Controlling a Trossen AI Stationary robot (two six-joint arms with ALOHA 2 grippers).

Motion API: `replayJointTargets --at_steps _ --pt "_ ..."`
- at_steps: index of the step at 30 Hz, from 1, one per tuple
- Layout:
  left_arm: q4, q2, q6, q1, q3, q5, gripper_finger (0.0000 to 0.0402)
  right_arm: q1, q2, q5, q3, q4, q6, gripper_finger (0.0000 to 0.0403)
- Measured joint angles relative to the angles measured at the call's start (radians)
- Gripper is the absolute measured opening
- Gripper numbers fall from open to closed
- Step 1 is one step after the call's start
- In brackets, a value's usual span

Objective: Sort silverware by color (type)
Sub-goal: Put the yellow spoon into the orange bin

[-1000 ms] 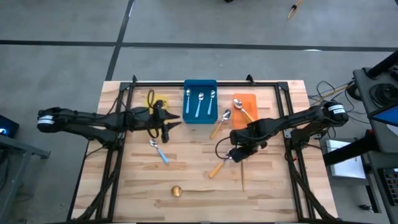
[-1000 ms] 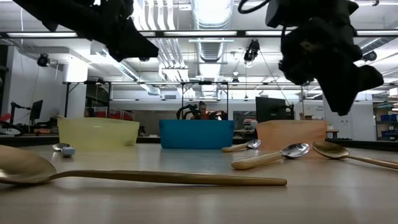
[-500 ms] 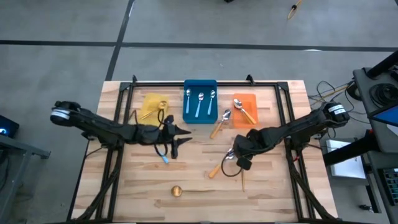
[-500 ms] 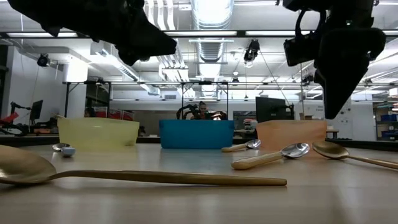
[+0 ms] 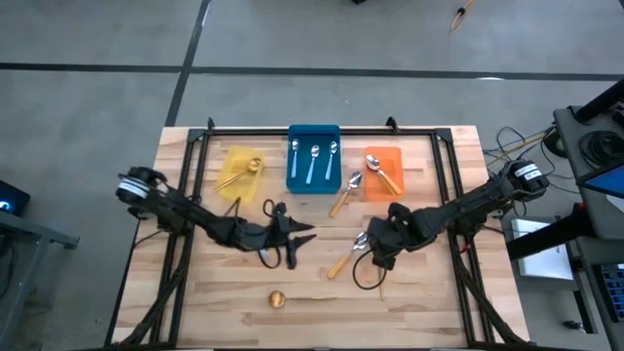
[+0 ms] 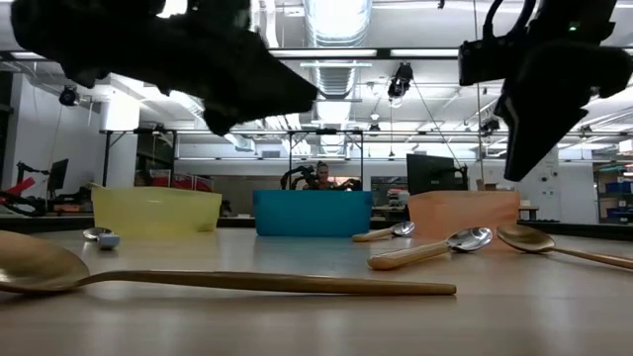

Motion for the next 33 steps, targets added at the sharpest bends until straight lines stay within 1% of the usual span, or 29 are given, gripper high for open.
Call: replayJointTargets --at_steps 4,9,12,16,20,23,28,33 --pt "0.009 0.125 0.036 -0.001 0.113 -0.004 0.0102 0.001 0.0 0.018 0.0 0.025 -0.002 0.0068" --pt "-0.088 0.215 0.051 -0.013 0.215 -0.006 0.0102 0.001 0.0 0.017 0.0 0.051 -0.003 0.0068" --pt "-0.099 0.248 0.051 -0.021 0.238 -0.011 0.0102 0.001 0.0 0.017 0.0 0.051 -0.005 0.0068" --pt "-0.1 0.276 0.044 -0.031 0.24 -0.057 0.0102 0.001 0.0 0.016 0.0 0.05 -0.006 0.0068" --pt "-0.099 0.308 0.026 -0.032 0.24 -0.061 0.0102 0.001 0.0 0.018 0.0 0.051 -0.012 0.0068" --pt "-0.091 0.348 0.022 -0.035 0.261 -0.061 0.0102 0.001 0.001 0.065 0.0 0.053 -0.016 0.0068" --pt "-0.093 0.43 0.037 -0.04 0.357 -0.059 0.0102 0.0 0.001 0.166 0.0 0.058 -0.024 0.0068" --pt "-0.16 0.496 0.041 -0.041 0.444 -0.058 0.0105 0.0 0.001 0.174 0.0 0.098 -0.055 0.0068"
